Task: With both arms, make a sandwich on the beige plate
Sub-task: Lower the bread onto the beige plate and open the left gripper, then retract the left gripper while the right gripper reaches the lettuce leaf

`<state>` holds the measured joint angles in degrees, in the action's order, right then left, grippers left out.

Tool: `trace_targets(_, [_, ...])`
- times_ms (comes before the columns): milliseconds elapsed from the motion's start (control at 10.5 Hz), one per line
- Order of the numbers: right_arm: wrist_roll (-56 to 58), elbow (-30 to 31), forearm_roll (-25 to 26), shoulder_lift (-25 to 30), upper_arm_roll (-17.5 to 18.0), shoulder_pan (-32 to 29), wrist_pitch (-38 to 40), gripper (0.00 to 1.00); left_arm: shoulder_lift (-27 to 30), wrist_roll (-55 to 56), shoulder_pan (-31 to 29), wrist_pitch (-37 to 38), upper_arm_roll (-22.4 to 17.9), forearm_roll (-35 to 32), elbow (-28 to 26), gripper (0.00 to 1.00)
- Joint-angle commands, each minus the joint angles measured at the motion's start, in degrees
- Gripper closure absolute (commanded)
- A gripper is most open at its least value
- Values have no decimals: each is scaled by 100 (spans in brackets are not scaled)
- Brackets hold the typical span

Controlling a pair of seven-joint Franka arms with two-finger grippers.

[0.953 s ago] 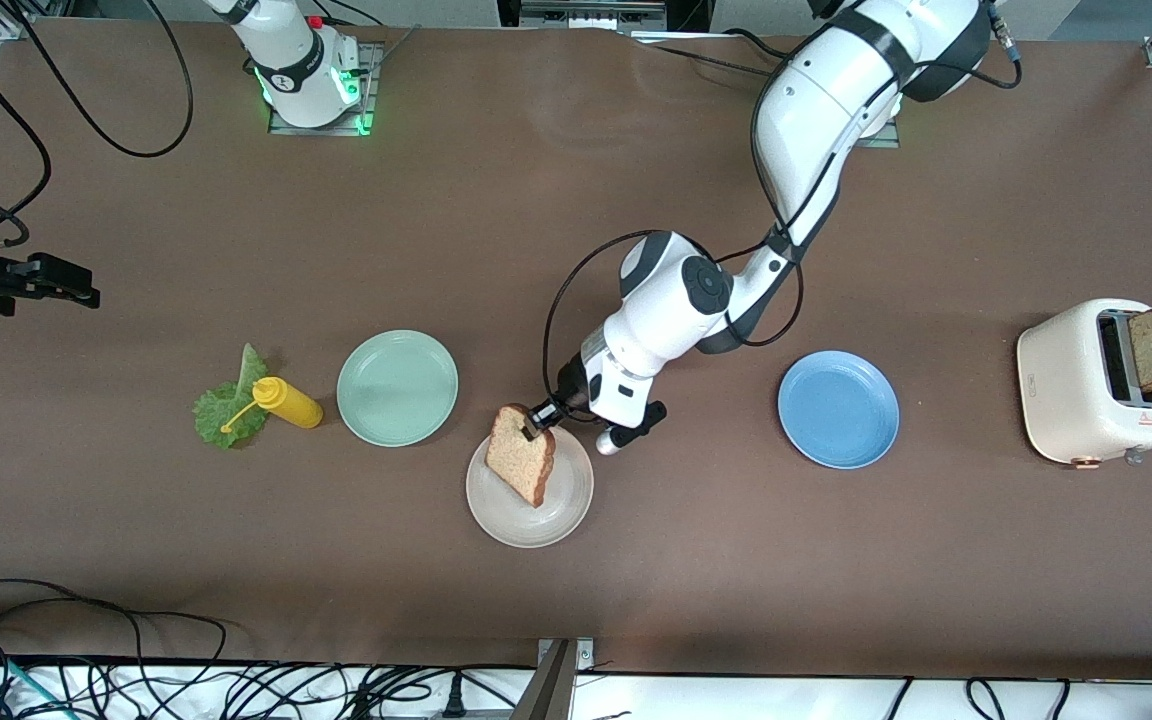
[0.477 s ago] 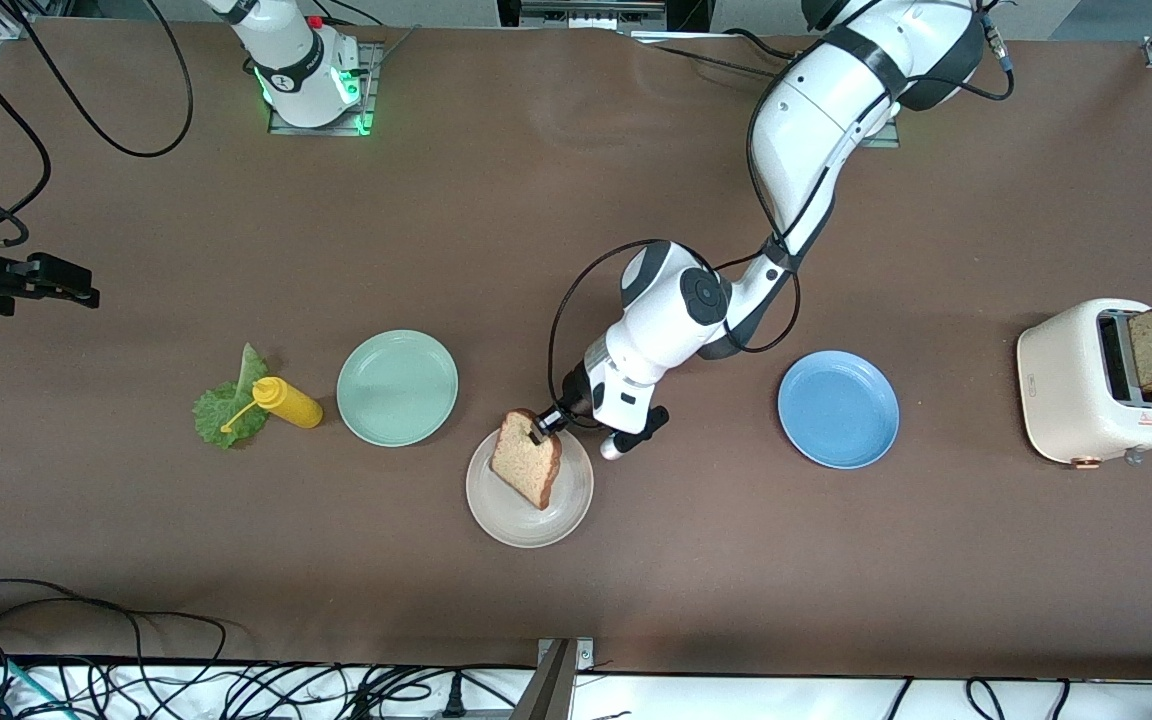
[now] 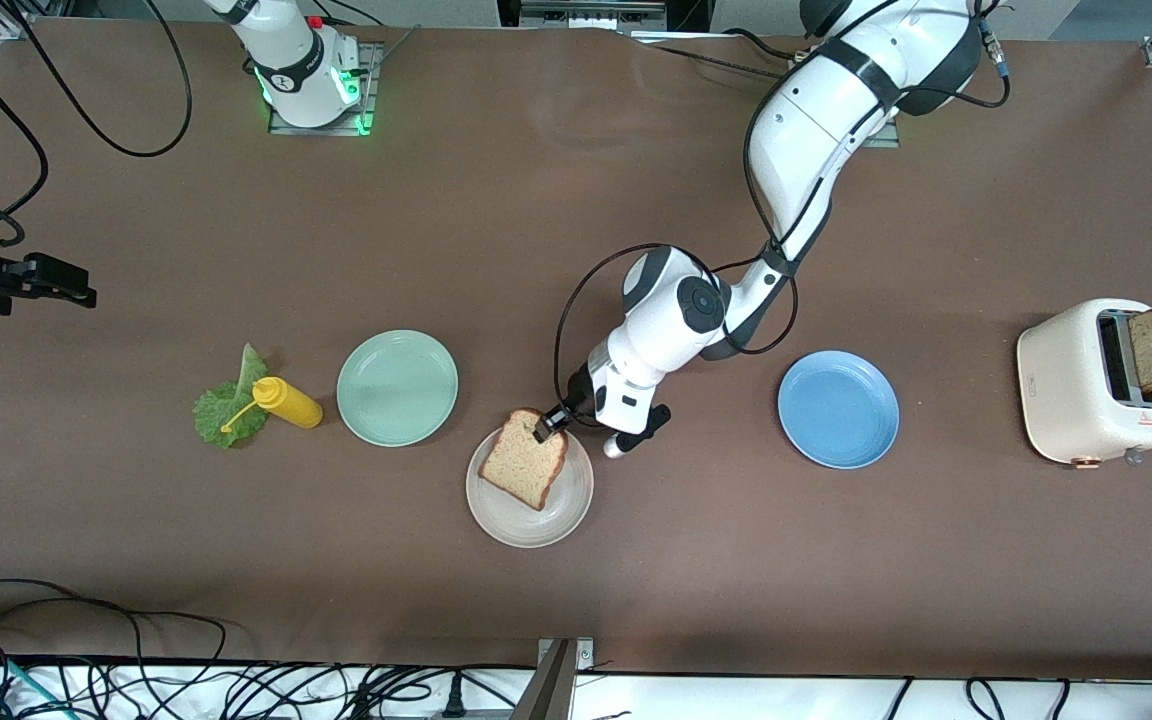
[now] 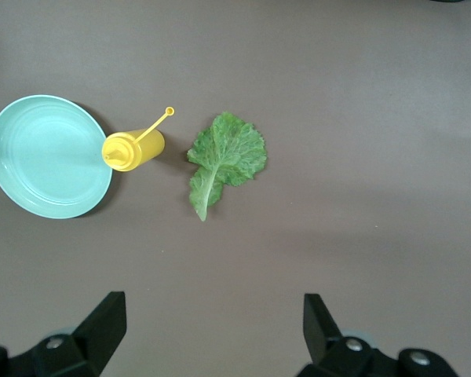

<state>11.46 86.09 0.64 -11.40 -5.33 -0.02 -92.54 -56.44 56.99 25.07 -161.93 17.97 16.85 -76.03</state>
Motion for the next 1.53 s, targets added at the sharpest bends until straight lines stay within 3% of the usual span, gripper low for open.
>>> trace_targets(0, [-38,-57,-28,-12,-73,-85,113,0,81,-74,-37,160,5,196,-79,0])
trace_targets(381, [-12,-57,-440,-73,-73,-252,105,0,273,-65,-370,1380,-13,126,-70,0])
trace_targets(763, [41,-66,-434,-230,-29,-192,34,0,1054,-126,-994,2943,-266,73,-61,0])
trace_targets(1049, [67,-66,-451,-476,-29,-191,-35,0,1784,-292,-1529,4342,-391,-1190,-17,0])
trace_targets(1144, [67,-66,-398,-773,-3,-87,-80,0,1969,-554,-1740,4615,-399,-1201,-17,0])
trace_targets(1430, [182,-75,-389,-977,-29,-95,-403,0,2645,-1923,-2539,5941,-417,-1350,9,0])
